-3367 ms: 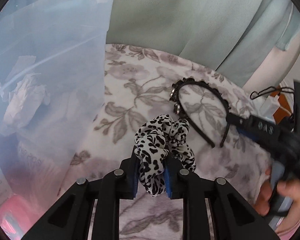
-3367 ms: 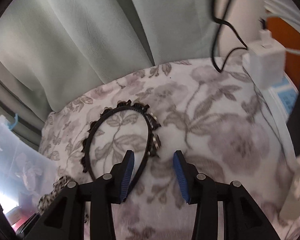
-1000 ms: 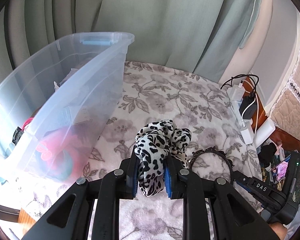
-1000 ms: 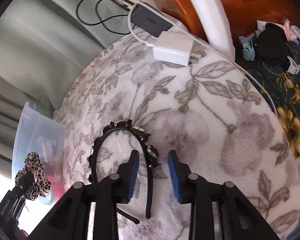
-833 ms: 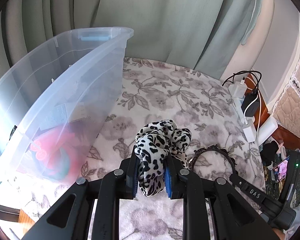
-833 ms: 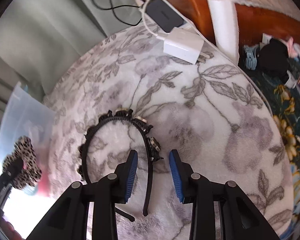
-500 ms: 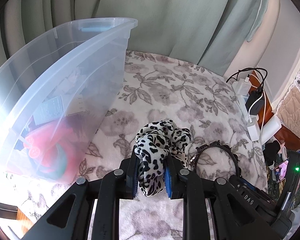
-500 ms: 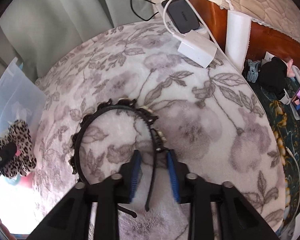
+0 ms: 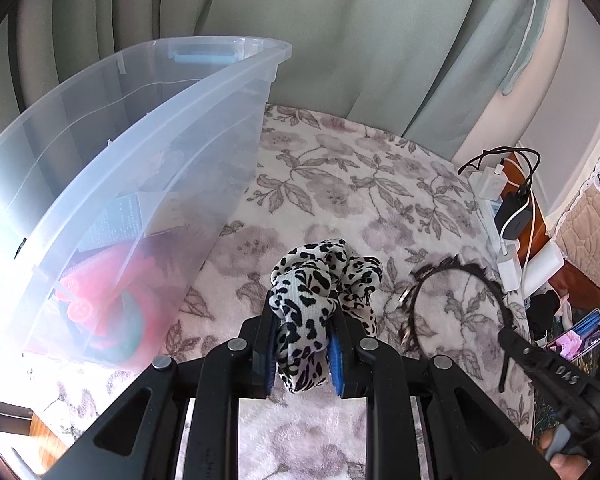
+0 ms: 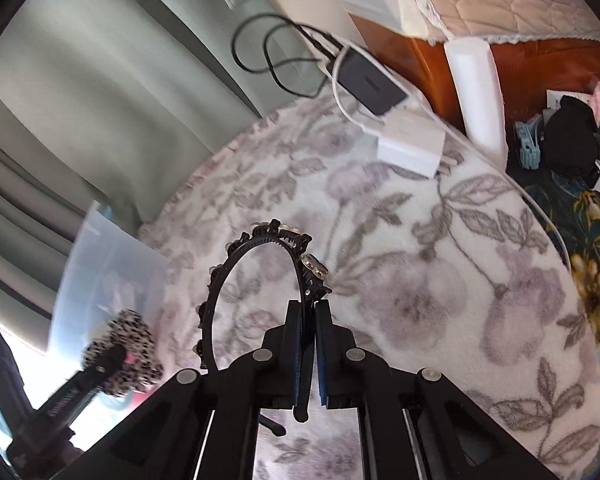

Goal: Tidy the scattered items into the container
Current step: 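Lift and carry the scrunchie with the left tool while the right tool carries the headband to the box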

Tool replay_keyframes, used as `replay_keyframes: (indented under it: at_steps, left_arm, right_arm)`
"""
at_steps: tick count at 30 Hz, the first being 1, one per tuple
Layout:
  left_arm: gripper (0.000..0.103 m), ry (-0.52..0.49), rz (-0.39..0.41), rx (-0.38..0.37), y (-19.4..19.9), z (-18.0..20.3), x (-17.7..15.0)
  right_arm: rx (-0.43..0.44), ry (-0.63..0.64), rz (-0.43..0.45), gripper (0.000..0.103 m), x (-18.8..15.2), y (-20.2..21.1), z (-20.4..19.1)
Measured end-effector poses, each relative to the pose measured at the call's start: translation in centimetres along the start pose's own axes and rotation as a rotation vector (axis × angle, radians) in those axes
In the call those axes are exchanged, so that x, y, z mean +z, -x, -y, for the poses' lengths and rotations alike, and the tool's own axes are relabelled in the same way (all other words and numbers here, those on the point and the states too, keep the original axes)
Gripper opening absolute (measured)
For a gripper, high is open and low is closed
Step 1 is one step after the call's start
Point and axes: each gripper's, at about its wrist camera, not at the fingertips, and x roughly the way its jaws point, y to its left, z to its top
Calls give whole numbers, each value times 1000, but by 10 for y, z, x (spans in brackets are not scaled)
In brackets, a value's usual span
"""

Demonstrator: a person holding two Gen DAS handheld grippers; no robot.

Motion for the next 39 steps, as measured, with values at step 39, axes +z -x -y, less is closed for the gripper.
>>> replay_keyframes:
  at_steps: [39]
  left_arm:
    - [22, 291, 413, -119, 171, -134, 22]
  right_arm:
    - [189, 351, 254, 8, -17, 143, -210]
